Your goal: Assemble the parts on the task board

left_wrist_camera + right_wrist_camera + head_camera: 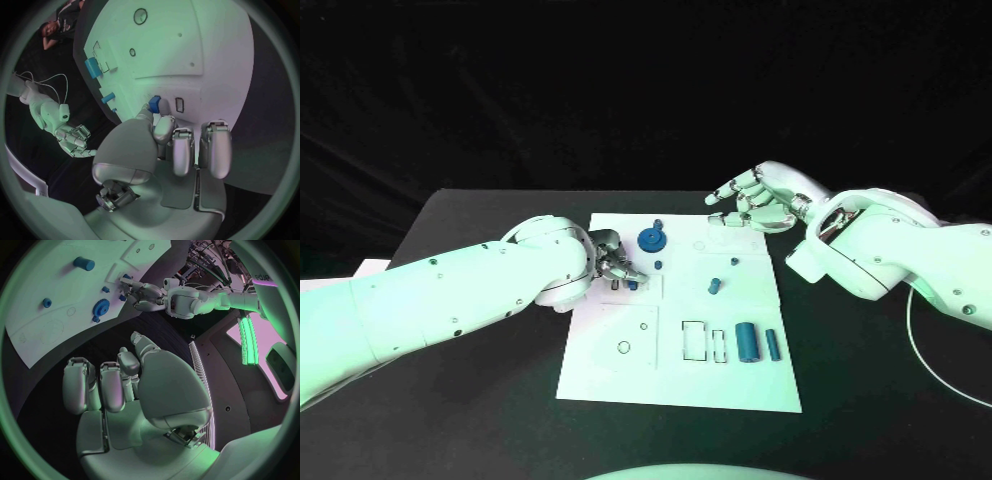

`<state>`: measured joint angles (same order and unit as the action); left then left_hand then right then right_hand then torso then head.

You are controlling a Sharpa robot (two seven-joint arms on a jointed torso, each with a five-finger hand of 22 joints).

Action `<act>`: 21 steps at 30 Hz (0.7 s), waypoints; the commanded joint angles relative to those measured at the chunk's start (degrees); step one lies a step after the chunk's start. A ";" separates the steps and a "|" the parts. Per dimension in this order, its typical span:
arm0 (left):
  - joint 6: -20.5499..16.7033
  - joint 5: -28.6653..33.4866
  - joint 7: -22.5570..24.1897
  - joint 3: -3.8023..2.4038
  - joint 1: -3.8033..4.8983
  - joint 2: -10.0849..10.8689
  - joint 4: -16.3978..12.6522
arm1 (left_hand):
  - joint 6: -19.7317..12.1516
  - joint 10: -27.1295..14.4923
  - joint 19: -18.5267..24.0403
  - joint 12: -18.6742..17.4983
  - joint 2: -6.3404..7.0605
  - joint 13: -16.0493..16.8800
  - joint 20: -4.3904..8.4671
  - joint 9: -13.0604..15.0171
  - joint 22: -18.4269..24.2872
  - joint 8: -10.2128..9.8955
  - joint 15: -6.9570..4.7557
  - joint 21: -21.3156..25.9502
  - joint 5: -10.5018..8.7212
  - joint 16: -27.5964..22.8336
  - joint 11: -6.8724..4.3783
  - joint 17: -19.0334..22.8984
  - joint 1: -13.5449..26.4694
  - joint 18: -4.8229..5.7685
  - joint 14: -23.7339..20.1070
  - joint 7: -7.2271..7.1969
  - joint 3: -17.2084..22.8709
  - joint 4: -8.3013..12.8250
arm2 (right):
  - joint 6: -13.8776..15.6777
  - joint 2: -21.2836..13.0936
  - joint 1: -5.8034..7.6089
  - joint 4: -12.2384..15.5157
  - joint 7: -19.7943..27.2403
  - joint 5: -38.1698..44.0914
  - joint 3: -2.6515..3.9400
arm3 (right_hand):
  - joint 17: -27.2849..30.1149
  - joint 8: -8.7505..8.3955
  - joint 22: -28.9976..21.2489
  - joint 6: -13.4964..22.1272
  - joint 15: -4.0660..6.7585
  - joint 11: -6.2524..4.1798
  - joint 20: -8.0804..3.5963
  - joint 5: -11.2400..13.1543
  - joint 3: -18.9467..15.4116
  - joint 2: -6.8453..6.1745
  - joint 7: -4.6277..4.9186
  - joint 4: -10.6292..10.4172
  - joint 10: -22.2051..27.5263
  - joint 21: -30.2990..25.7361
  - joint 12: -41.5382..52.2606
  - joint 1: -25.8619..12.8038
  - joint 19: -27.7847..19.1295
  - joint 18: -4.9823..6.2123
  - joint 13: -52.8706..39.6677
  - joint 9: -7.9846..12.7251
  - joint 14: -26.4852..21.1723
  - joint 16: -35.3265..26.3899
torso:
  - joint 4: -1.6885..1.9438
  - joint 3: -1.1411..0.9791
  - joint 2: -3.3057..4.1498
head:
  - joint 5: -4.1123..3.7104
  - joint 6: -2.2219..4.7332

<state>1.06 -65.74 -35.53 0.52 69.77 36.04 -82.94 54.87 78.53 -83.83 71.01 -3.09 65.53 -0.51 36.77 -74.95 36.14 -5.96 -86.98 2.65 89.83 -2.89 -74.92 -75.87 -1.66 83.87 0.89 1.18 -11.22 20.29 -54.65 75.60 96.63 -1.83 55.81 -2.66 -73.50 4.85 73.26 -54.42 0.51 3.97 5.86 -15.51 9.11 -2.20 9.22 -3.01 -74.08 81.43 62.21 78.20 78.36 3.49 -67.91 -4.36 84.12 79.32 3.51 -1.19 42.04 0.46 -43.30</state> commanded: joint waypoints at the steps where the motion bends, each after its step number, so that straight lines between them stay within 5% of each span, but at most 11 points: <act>1: 2.69 0.71 -1.49 0.45 -0.54 0.00 0.36 | 0.58 0.43 -4.32 0.31 0.49 1.54 0.39 0.47 -10.78 0.49 -0.22 -0.23 0.08 0.17 -0.12 -15.08 1.63 0.64 6.13 -0.06 -0.51 -1.02 | -0.63 0.00 -0.04 0.05 0.49 0.03 0.00 | 0.28 0.23 -0.21 -0.40 -0.01 -0.16 -0.03 0.18 0.13 -0.04 -0.16 -0.20 -0.12 -0.45 -0.22 -0.35 -0.50 0.52 0.18 -0.03 2.24 -0.35 | 0.00 0.00 -0.02 | -0.01 0.02; 12: 0.91 0.49 -1.81 0.44 -0.56 0.09 0.65 | 1.08 0.79 -4.67 0.56 3.02 1.69 0.42 2.11 -11.55 1.84 -0.25 -0.69 0.07 0.17 -0.18 -15.08 8.15 0.82 6.13 -0.15 -4.18 -4.88 | -0.54 -0.02 -0.04 -0.03 0.57 -0.17 0.00 | 0.65 0.19 -0.56 -0.31 -0.01 -0.14 -0.04 0.29 0.04 -0.11 -0.16 -0.30 0.05 -0.67 -0.45 -0.53 -0.73 0.60 0.39 -0.01 2.15 -0.66 | 0.00 0.05 0.02 | -0.09 0.14; 21: -2.05 2.06 -1.72 0.34 -0.70 0.50 -0.13 | 0.90 0.94 -4.93 0.66 3.21 1.76 0.59 3.16 -12.14 2.45 -0.44 -1.04 0.05 0.17 -0.40 -15.08 13.70 0.95 6.13 -0.39 -8.64 -5.50 | -0.79 0.15 -0.10 -0.27 0.64 -0.34 -0.03 | 0.75 0.18 -0.69 -0.29 -0.01 -0.14 -0.04 0.35 0.01 -0.10 -0.15 -0.36 0.10 -0.76 -0.52 -0.61 -0.81 0.63 0.46 0.00 2.13 -0.74 | 0.00 0.13 0.00 | -0.12 0.25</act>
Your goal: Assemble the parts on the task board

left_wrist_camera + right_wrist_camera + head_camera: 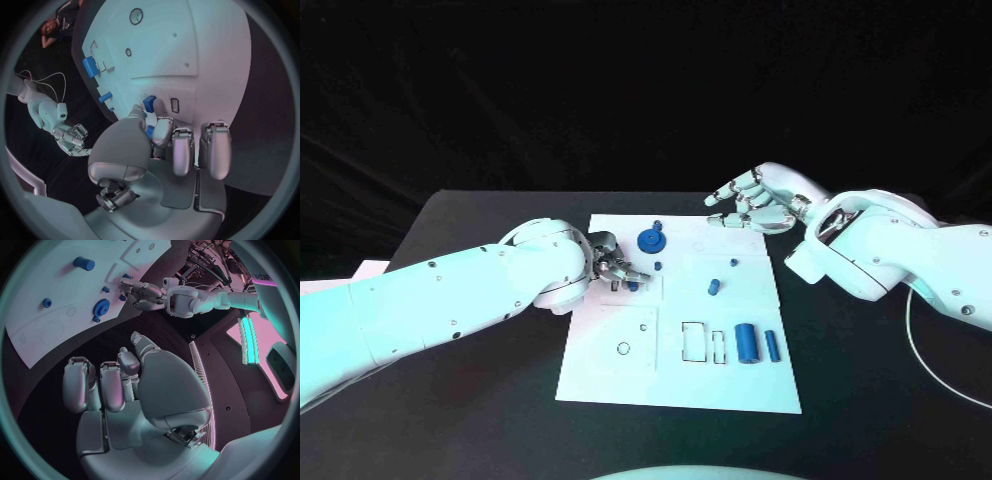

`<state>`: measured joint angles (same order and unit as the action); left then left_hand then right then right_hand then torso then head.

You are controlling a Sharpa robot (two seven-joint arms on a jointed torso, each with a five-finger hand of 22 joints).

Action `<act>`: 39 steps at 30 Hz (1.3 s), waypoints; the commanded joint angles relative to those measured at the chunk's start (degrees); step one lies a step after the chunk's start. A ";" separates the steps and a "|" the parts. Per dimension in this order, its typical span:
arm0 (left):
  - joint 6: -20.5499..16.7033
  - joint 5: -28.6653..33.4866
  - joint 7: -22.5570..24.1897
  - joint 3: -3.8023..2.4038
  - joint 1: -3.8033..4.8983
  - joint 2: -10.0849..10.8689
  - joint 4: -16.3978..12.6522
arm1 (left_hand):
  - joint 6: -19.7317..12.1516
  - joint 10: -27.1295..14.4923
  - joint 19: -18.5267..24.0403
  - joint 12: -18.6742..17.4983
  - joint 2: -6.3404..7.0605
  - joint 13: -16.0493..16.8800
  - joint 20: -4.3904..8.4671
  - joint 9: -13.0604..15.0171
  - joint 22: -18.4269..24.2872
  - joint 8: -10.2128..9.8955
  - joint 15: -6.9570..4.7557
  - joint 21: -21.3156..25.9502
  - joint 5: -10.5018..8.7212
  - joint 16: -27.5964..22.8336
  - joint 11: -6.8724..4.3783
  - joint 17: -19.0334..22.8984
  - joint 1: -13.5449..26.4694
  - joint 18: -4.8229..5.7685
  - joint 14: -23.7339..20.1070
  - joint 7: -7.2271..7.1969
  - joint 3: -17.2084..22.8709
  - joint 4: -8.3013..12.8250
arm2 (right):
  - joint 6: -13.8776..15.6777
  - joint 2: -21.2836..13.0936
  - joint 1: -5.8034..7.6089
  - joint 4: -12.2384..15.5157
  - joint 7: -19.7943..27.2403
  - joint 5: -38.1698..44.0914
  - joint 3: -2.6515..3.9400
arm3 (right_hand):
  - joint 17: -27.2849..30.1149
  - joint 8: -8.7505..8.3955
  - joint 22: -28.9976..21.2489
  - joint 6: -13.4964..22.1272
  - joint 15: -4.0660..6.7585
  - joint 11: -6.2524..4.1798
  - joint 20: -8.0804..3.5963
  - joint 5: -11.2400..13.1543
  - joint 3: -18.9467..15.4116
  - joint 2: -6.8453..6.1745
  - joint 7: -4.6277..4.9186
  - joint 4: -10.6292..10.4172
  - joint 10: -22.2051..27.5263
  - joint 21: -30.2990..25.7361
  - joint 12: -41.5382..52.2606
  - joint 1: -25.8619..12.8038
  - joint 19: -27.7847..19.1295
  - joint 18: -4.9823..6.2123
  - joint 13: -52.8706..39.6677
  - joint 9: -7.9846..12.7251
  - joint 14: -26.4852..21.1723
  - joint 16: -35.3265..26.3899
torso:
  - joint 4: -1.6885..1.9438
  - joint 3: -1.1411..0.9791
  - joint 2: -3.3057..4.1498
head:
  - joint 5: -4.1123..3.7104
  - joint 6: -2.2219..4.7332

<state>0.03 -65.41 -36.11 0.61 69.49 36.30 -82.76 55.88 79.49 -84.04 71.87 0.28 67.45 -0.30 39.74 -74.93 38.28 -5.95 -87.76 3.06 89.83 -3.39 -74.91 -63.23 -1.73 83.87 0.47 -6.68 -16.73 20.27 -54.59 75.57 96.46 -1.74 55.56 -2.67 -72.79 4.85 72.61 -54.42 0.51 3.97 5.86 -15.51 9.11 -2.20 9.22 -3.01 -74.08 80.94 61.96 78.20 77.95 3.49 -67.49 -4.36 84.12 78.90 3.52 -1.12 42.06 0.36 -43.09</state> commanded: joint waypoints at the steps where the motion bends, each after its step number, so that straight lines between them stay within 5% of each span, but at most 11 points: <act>1: -1.35 2.12 -1.10 0.15 -0.44 0.36 -0.51 | -0.16 -0.02 -4.76 -0.21 -0.17 -0.17 0.41 0.28 -12.25 0.34 -0.48 -0.33 -0.38 0.17 0.09 -15.09 1.65 1.04 6.13 0.00 -1.31 0.01 | -0.81 0.12 -0.09 -0.15 0.56 -0.11 -0.03 | 0.05 0.18 -0.05 -0.29 -0.01 -0.14 -0.04 0.35 0.01 -0.10 -0.15 -0.36 0.10 -0.27 -0.27 -0.61 -0.40 0.62 0.04 0.00 2.13 -0.32 | -0.01 0.06 -0.02 | -0.03 0.06; 11: 0.28 4.08 -1.10 -1.95 0.33 2.89 -3.12 | -0.71 -0.45 -4.66 -0.78 -0.57 -0.83 0.50 0.75 -12.04 0.38 -0.53 -0.16 -0.37 0.17 0.09 -15.09 4.21 0.99 6.13 0.03 -3.75 0.07 | -1.09 0.19 -0.21 -0.47 0.52 -0.27 -0.11 | 0.05 0.18 -0.05 -0.29 -0.01 -0.14 -0.04 0.35 0.01 -0.10 -0.15 -0.36 0.10 -0.27 -0.27 -0.61 -0.40 0.62 0.04 0.00 2.13 -0.32 | -0.04 -0.07 -0.04 | -0.25 0.33; 19: 5.30 5.71 -0.96 -3.14 3.57 4.95 -4.19 | -2.11 -2.19 -3.73 -2.95 -0.86 -3.21 0.29 0.86 -10.05 -0.27 -0.21 1.27 -0.36 0.17 0.53 -15.09 2.53 0.51 6.13 0.54 -4.47 0.30 | -1.11 0.28 -0.24 -0.73 0.50 -0.30 -0.14 | 0.05 0.18 -0.05 -0.29 -0.01 -0.14 -0.04 0.35 0.01 -0.10 -0.15 -0.36 0.10 -0.27 -0.27 -0.61 -0.40 0.62 0.04 0.00 2.13 -0.32 | 0.00 -0.04 0.01 | -0.33 0.57; 24: 11.00 7.12 -0.51 -3.51 7.23 4.11 -0.53 | -4.81 -5.33 -2.41 -6.92 -2.00 -7.59 -0.60 -0.36 -7.39 -2.85 0.86 3.32 -0.22 0.17 1.79 -15.09 -2.59 -0.13 6.13 1.99 -3.90 1.30 | -1.14 0.46 -0.26 -0.92 0.49 -0.31 -0.15 | 0.12 0.18 -0.13 -0.28 -0.01 -0.14 -0.04 0.36 0.01 -0.04 -0.16 -0.43 0.09 -0.34 -0.23 -0.69 -0.44 0.64 0.03 0.00 2.11 -0.40 | 0.02 -0.01 0.00 | -0.33 0.80; 28: 14.01 7.43 -0.11 -3.55 9.04 1.99 4.22 | -6.55 -6.29 -2.03 -7.91 -2.66 -8.83 -1.54 -2.34 -6.72 -5.60 1.85 3.95 -0.19 0.17 2.90 -15.09 -4.60 -0.29 6.13 3.27 -4.11 0.92 | -1.12 0.65 -0.27 -1.08 0.47 -0.31 -0.16 | 0.12 0.18 -0.13 -0.28 -0.01 -0.14 -0.04 0.34 0.02 -0.03 -0.16 -0.43 0.08 -0.34 -0.21 -0.68 -0.44 0.64 0.02 0.00 2.11 -0.41 | -0.02 -0.04 0.01 | -0.27 1.05; 33: 17.07 6.21 0.43 -3.51 10.15 -1.41 10.62 | -6.01 -5.94 -2.16 -7.44 -2.83 -8.46 -1.81 -2.97 -6.99 -6.05 2.01 3.79 -0.23 0.17 3.03 -15.09 -3.86 -0.26 6.13 3.35 -4.89 0.14 | -1.12 0.90 -0.27 -1.23 0.47 -0.31 -0.16 | 0.13 0.19 -0.13 -0.28 0.00 -0.16 -0.04 0.24 0.05 0.00 -0.17 -0.43 0.05 -0.35 -0.14 -0.66 -0.43 0.64 -0.02 0.00 2.11 -0.43 | -0.01 0.03 0.06 | -0.24 1.19; 39: 19.25 4.36 1.31 -2.91 10.49 -5.01 17.05 | -4.86 -5.40 -2.46 -6.79 -3.34 -7.89 -1.90 -3.45 -7.60 -6.06 1.94 3.38 -0.26 0.17 2.88 -15.09 -2.65 -0.14 6.13 3.14 -5.90 0.03 | -1.13 1.11 -0.27 -1.29 0.46 -0.31 -0.16 | 0.13 0.19 -0.13 -0.28 0.00 -0.16 -0.04 0.24 0.05 0.00 -0.17 -0.43 0.05 -0.35 -0.14 -0.66 -0.43 0.64 -0.02 0.00 2.11 -0.43 | 0.00 0.03 0.13 | -0.21 1.21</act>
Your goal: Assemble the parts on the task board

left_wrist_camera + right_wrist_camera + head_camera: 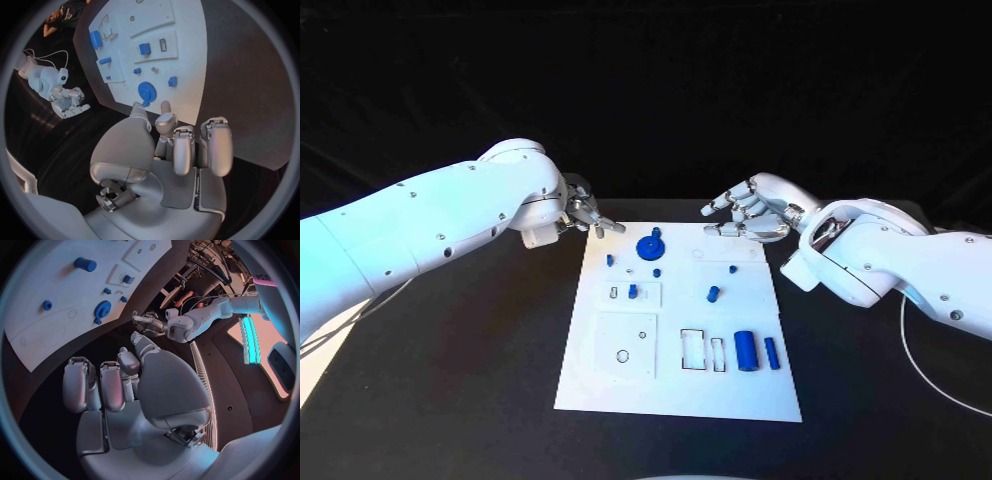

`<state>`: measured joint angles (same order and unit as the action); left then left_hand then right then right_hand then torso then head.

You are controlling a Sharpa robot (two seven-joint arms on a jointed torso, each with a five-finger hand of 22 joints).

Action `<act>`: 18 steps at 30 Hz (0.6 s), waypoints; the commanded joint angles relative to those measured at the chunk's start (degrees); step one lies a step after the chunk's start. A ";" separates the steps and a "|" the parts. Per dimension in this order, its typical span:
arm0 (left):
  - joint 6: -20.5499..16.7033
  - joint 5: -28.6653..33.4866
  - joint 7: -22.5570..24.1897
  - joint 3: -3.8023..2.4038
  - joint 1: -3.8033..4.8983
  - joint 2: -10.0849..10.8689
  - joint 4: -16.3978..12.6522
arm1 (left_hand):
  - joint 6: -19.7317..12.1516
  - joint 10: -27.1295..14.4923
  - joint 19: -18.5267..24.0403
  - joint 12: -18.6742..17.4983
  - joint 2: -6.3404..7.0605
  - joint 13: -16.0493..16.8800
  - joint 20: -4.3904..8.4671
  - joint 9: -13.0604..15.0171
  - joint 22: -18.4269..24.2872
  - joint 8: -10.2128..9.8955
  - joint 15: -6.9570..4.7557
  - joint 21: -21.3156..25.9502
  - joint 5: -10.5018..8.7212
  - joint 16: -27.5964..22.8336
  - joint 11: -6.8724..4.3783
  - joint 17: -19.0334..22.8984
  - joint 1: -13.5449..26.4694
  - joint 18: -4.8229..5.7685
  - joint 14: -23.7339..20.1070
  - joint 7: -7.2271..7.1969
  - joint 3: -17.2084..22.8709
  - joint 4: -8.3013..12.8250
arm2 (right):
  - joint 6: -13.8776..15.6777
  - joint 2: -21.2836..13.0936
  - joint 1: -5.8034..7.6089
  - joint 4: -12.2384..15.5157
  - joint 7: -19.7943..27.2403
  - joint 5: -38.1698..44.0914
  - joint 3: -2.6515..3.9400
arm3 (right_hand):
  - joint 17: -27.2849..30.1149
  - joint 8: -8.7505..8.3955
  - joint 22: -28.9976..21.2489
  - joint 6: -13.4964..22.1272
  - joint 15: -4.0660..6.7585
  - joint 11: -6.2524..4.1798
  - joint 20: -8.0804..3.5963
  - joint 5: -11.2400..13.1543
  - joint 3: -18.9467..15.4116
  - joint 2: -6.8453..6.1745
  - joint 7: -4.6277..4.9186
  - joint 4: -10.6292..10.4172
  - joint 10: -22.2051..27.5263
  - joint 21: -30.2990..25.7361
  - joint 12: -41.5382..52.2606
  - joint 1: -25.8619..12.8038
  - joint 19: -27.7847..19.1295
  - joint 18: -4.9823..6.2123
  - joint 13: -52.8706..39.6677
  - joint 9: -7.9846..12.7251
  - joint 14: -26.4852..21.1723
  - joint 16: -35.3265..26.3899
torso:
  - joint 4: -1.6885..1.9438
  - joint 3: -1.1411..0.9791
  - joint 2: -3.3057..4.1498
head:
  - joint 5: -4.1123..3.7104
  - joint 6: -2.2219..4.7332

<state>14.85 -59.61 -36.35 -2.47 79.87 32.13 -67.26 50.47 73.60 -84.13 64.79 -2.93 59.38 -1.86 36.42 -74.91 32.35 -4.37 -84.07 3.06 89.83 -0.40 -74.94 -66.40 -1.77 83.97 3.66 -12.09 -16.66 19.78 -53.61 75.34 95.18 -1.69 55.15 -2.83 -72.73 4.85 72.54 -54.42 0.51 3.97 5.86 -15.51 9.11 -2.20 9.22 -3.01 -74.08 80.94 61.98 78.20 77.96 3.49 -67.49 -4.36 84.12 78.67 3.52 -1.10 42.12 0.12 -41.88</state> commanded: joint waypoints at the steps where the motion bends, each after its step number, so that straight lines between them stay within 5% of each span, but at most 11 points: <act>1: 4.77 -1.69 1.81 0.39 0.13 -1.46 2.59 | 0.69 0.57 -2.39 0.39 -0.21 0.27 -0.34 -0.15 -7.65 -0.09 0.35 -0.34 -0.26 0.17 -0.14 -15.06 0.57 -0.09 6.03 -0.09 -0.55 -0.03 | -0.64 0.17 -0.04 -0.03 0.41 0.09 0.00 | 0.08 0.19 -0.05 -0.28 0.00 -0.16 -0.04 0.24 0.05 0.00 -0.17 -0.43 0.05 -0.35 -0.15 -0.66 -0.43 0.64 -0.02 0.00 2.11 -0.20 | -0.03 0.03 0.06 | 0.05 -0.01; 6: 5.55 -2.23 3.05 1.25 -0.18 -3.21 5.37 | 1.21 0.90 -2.56 0.78 -0.65 0.64 -0.29 -0.28 -8.00 -0.01 0.26 -0.59 -0.26 0.17 -0.26 -15.06 0.72 -0.01 6.03 -0.24 -0.78 -0.02 | -0.53 0.30 -0.04 -0.07 0.55 0.09 0.00 | 0.10 0.19 -0.05 -0.29 0.01 -0.17 -0.05 0.11 0.09 0.04 -0.18 -0.42 0.10 -0.36 -0.22 -0.62 -0.42 0.64 0.06 0.00 2.12 -0.24 | -0.07 0.02 0.02 | 0.04 -0.07; 14: 6.46 -2.39 4.14 1.92 -0.74 -4.37 7.30 | 1.70 1.39 -2.82 1.37 -1.22 1.24 -0.21 -0.47 -8.52 0.01 0.14 -0.97 -0.26 0.17 -0.40 -15.06 1.14 0.11 6.03 -0.40 -1.16 -0.03 | -0.37 0.42 -0.05 -0.08 0.75 0.09 0.00 | 0.07 0.20 -0.11 -0.29 0.02 -0.18 -0.05 -0.02 0.12 0.06 -0.19 -0.40 0.12 -0.41 -0.23 -0.59 -0.45 0.65 0.09 0.00 2.13 -0.24 | 0.20 -0.01 -0.07 | 0.13 -0.30; 18: 7.19 -2.41 4.13 2.08 -0.97 -4.71 7.74 | 1.80 1.49 -2.86 1.49 -1.38 1.35 -0.18 -0.51 -8.61 0.01 0.11 -1.03 -0.26 0.17 -0.44 -15.06 1.07 0.13 6.03 -0.44 -1.19 0.02 | -0.34 0.52 -0.05 -0.07 0.82 0.07 0.00 | 0.07 0.20 -0.11 -0.29 0.02 -0.18 -0.05 -0.02 0.12 0.06 -0.19 -0.40 0.12 -0.41 -0.23 -0.59 -0.45 0.65 0.09 0.00 2.13 -0.24 | 0.01 0.03 -0.04 | 0.28 -0.35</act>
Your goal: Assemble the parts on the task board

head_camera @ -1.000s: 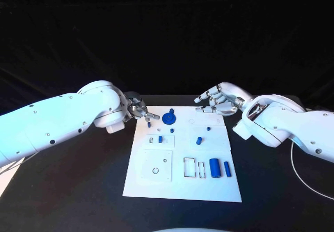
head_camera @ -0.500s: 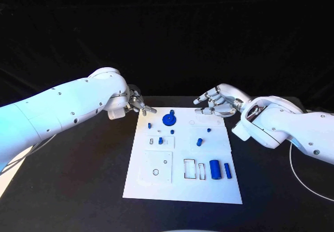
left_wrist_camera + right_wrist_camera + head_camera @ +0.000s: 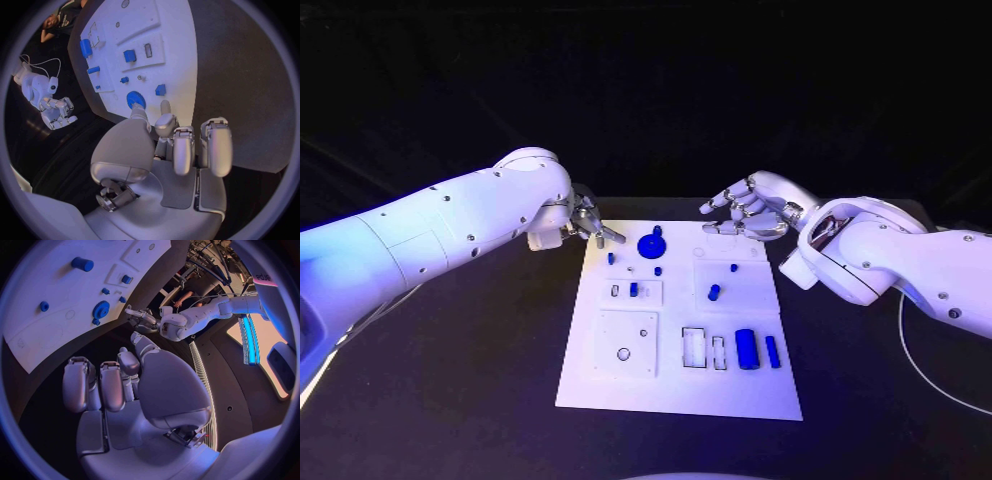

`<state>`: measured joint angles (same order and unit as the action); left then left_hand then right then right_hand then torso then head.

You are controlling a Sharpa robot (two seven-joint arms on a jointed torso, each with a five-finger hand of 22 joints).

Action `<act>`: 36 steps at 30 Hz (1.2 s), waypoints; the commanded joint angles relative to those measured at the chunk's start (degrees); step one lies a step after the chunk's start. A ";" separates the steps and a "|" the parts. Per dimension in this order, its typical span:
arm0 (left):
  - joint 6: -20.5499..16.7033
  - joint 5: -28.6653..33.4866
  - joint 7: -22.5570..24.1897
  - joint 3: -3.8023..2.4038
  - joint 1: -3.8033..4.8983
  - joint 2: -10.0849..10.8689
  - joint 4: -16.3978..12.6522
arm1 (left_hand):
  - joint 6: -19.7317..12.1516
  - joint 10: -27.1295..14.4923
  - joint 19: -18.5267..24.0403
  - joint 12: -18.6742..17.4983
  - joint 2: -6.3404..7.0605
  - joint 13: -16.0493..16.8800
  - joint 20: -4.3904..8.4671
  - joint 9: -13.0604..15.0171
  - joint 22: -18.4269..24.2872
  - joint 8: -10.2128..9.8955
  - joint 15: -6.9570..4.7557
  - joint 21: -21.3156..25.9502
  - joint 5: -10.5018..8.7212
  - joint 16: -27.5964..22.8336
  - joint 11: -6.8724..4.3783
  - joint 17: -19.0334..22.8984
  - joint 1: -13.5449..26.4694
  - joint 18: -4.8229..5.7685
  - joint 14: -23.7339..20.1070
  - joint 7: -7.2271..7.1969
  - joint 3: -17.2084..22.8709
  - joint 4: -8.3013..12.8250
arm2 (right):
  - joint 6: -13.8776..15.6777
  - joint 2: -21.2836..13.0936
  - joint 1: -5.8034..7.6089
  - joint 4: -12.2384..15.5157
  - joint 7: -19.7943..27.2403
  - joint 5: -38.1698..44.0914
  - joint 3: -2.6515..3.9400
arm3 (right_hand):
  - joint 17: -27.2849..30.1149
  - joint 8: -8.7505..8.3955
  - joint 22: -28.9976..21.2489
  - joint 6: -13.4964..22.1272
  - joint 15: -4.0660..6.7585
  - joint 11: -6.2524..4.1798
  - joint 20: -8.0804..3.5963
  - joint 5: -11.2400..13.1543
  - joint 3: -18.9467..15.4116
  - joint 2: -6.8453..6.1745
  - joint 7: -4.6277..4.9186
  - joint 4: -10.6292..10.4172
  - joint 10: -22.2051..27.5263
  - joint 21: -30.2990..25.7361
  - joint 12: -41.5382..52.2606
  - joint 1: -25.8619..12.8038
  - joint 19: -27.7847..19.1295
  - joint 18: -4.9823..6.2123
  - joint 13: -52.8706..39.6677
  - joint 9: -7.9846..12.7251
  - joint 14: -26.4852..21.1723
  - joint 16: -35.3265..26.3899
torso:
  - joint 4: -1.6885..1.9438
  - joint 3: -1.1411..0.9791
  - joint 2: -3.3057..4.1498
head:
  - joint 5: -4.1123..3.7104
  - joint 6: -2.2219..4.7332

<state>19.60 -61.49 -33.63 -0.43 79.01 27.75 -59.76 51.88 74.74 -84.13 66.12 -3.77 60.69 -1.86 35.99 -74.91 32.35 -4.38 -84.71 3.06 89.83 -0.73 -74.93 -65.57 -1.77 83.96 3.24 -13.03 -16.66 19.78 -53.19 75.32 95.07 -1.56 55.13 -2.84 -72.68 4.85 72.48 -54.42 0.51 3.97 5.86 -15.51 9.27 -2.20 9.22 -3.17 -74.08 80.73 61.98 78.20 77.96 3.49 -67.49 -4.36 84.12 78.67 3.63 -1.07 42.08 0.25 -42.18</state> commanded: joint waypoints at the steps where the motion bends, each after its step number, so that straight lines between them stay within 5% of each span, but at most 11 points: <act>1: 2.63 -0.53 1.37 0.06 -0.16 -0.41 0.35 | 0.41 0.36 -2.87 0.15 -0.58 0.03 -0.18 -0.10 -8.63 0.01 0.11 -0.40 -0.26 0.17 -0.12 -15.07 0.20 0.14 6.04 -0.02 -0.25 0.05 | -0.33 0.12 -0.04 0.06 0.71 0.08 0.00 | 0.03 0.20 -0.05 -0.29 0.02 -0.18 -0.05 -0.02 -0.04 0.06 -0.19 -0.24 0.12 -0.20 -0.24 -0.59 -0.45 0.65 0.09 0.00 2.13 -0.24 | -0.10 0.03 0.03 | 0.17 -0.06; 36: 3.12 -0.54 1.69 0.35 -1.92 -2.66 3.83 | 1.00 0.50 -2.93 0.25 -1.87 -0.03 0.02 -0.84 -8.79 -0.40 -0.04 -0.42 -0.24 0.17 -0.26 -15.07 -3.93 0.16 6.04 -0.14 -0.09 1.17 | -0.30 0.29 -0.07 0.10 0.70 0.07 0.00 | 0.02 0.21 -0.05 -0.30 0.03 -0.19 -0.06 -0.16 0.02 0.10 -0.19 -0.22 0.10 -0.21 -0.18 -0.54 -0.43 0.65 0.07 0.00 2.14 -0.25 | -0.08 -0.08 -0.02 | 0.25 -0.62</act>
<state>22.37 -61.83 -32.61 -0.07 77.12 25.19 -55.92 52.51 74.93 -84.14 66.12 -5.73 60.66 -1.85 35.19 -74.94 32.12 -4.38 -84.91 3.06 89.83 -0.93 -74.91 -69.06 -1.78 83.96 3.04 -13.11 -15.78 19.80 -52.92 75.28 95.11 -1.31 55.09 -2.84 -72.70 4.85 72.48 -54.42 0.51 3.97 5.86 -15.51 9.27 -2.20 9.22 -3.17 -74.08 80.73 61.98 78.20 77.96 3.49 -67.50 -4.36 84.12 78.67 3.53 -1.15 42.04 0.53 -42.79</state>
